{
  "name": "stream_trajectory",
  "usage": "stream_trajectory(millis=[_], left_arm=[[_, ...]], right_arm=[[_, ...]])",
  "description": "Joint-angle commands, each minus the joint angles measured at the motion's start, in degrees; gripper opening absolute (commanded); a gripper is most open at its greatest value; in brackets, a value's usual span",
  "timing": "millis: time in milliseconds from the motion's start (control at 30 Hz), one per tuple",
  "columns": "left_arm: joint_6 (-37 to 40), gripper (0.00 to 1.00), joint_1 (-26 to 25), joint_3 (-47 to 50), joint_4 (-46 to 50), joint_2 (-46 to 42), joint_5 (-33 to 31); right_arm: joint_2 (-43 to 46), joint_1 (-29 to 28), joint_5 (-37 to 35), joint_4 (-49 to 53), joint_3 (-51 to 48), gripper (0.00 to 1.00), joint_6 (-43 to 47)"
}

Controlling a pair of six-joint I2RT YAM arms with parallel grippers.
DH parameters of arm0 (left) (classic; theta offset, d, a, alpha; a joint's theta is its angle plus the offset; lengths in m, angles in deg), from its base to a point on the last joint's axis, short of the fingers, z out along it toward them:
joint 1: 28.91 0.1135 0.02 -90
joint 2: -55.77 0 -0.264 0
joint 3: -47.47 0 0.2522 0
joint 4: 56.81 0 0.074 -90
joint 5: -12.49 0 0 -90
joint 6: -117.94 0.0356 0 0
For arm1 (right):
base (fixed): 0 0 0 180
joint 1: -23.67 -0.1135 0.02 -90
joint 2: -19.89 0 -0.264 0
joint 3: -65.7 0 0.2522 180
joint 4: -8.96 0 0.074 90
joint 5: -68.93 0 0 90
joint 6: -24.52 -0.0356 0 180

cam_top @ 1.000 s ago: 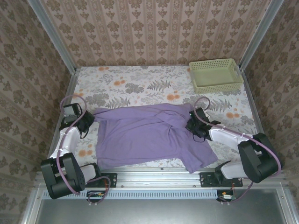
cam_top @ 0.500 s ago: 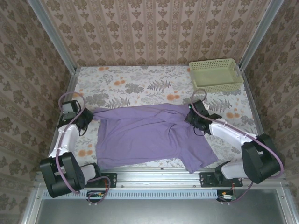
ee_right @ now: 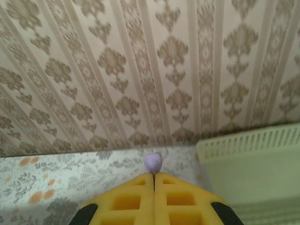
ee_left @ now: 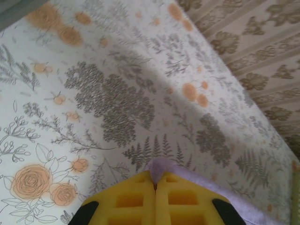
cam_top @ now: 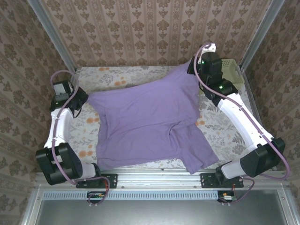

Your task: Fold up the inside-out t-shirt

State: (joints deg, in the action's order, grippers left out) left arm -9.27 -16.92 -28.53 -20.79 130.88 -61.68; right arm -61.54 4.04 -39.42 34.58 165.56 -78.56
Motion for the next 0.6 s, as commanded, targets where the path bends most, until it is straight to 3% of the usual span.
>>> stream_trajectory(millis=[0,333,467,567], left_arm=[[4.0,0.00,0.1,-5.7,3.4,-6.1,4.9],[10.4,0.00,0.2,-11.4,5.8,-26.4,8.0],[12.8,0.00,0.3,-14.6,11.8,-24.1,6.4],[14.5,0.00,1.0,-22.8,23.3,-15.0,5.5]], right_arm=[[5.7,0.4,-2.0,-1.1,5.6,0.00,7.7],[19.2,0.6,-5.1,5.0,18.0,0.00,12.4],[21.3,0.6,-6.1,6.9,19.4,0.00,13.1],[20.4,0.6,-6.2,9.5,20.6,0.00,13.4]])
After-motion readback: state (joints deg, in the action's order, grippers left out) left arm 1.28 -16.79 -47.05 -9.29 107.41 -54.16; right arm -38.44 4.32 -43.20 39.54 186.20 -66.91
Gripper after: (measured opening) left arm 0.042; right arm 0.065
